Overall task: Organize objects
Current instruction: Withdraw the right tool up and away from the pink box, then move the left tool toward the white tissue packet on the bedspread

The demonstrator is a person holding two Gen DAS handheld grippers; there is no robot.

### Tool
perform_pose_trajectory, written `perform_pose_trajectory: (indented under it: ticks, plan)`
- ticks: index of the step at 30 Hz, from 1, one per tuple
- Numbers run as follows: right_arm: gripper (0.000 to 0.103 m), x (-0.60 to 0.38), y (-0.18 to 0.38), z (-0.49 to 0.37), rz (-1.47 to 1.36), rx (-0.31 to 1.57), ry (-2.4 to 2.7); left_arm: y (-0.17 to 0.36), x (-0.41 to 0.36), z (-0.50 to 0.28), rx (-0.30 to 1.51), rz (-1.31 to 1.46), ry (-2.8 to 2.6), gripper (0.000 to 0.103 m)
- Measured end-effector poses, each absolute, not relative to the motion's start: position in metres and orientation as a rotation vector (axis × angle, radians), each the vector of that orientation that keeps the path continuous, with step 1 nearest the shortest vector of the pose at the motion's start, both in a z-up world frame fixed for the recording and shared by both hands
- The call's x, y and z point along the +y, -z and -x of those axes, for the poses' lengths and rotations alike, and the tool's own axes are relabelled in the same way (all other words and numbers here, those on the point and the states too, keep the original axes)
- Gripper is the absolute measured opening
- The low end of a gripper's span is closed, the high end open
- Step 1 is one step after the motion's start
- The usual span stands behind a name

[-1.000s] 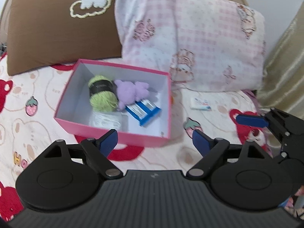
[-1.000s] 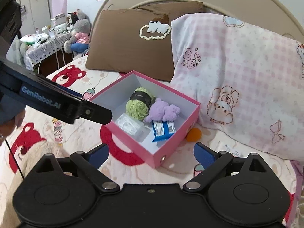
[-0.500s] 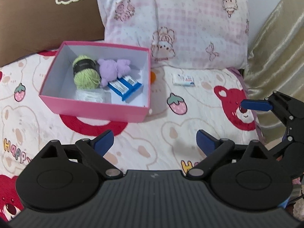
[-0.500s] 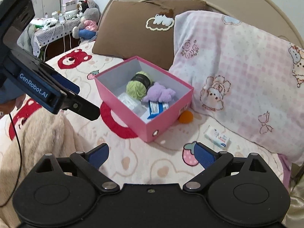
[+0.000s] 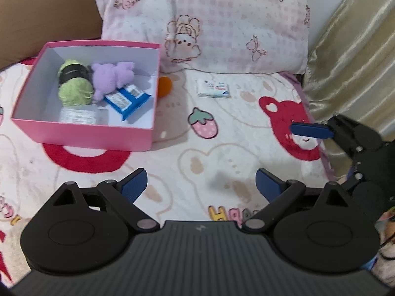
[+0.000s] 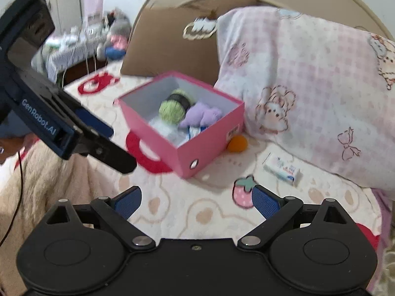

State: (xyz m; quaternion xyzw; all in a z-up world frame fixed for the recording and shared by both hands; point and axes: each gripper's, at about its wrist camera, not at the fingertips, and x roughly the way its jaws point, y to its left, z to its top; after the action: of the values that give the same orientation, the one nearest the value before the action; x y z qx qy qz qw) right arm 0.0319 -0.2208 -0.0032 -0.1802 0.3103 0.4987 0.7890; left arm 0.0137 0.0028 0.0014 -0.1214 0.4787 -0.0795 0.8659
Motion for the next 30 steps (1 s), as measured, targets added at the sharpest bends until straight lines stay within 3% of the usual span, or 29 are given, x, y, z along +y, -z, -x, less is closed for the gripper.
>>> perform_pose_trajectory:
  ticks: [14,30]
  plan:
    - [0.098,-0.217,0.059,-0.107,0.331,0.768,-0.926,0.009,-0.039,-0.073,0.848,0.183,0.204,0.095]
    - [0.095,-0.197,0.068,-0.168,0.261,0.760,-0.849,0.045,-0.057,-0.159,0.755,0.266,0.226,0.092]
